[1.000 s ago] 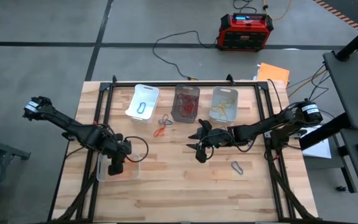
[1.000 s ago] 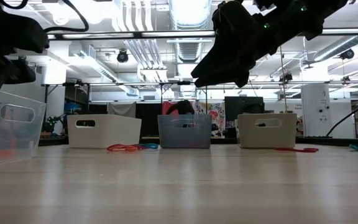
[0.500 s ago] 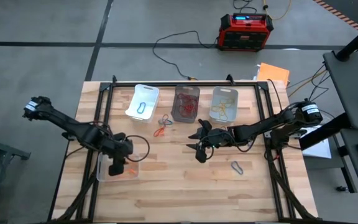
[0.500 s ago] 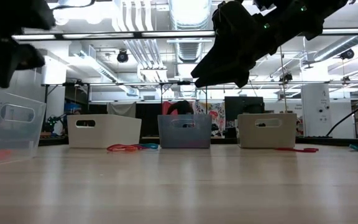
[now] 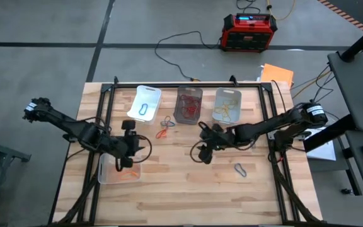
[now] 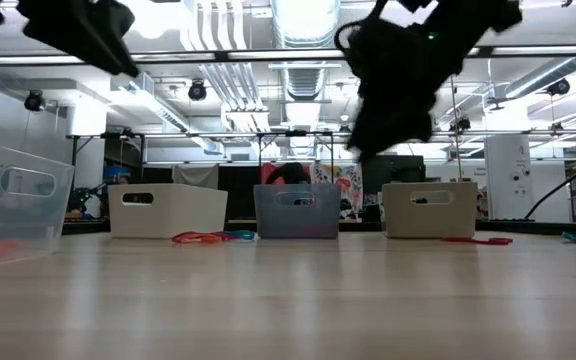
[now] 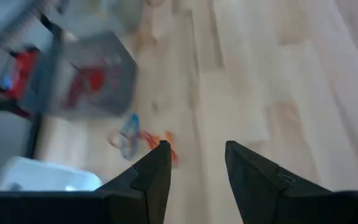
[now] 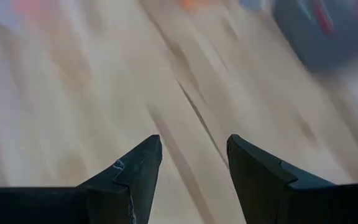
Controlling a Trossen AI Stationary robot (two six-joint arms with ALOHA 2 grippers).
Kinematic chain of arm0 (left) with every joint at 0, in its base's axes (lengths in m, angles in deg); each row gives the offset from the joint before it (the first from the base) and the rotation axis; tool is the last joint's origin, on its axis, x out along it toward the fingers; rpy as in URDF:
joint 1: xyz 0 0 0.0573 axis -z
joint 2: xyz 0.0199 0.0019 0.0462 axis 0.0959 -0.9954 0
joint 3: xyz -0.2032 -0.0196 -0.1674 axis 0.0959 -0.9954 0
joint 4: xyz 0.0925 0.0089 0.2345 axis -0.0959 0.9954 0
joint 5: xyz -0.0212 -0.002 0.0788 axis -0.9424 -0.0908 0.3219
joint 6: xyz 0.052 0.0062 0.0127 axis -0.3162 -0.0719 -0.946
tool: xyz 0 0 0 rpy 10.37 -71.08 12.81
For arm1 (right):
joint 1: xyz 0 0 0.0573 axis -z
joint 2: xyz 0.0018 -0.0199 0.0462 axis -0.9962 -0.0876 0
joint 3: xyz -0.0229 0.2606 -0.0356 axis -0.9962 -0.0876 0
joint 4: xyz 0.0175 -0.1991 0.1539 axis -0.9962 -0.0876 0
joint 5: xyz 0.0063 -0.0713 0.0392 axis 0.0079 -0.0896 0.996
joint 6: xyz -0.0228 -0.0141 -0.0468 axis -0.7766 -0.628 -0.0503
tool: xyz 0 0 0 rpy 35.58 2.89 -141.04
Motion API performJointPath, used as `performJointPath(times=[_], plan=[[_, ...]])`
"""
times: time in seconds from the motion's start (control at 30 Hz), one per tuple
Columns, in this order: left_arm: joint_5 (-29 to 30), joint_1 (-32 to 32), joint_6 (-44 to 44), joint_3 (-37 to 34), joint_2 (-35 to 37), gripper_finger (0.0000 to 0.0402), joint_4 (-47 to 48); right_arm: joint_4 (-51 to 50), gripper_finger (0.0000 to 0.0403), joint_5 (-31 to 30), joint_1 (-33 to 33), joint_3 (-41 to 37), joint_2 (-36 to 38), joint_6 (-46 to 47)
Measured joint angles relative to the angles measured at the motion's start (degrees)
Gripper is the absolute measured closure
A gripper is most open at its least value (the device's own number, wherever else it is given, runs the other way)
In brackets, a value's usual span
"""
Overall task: Sort rubber bands into baskets
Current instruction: Put the blue rubber band into the white bin
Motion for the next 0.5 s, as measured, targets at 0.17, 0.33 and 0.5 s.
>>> performJointPath(times=[0.17, 0.33, 0.5], plan=[[1.9, -0.2, -5.5, -0.9, 0.0, 0.0265, -5.2, -30.7, 0.0235, 4.8, -3.0, 8.3, -0.9, 14.8], [2.1, -0.2, -5.2, -1.2, -0.1, 0.0265, -5.9, -46.5, 0.0247, 8.4, -8.2, 11.5, -1.2, 25.4], [4.7, -0.2, -4.0, -1.3, -0.1, 0.0265, -5.9, -48.4, 0.0258, 12.4, -12.7, 10.5, -1.2, 33.6]])
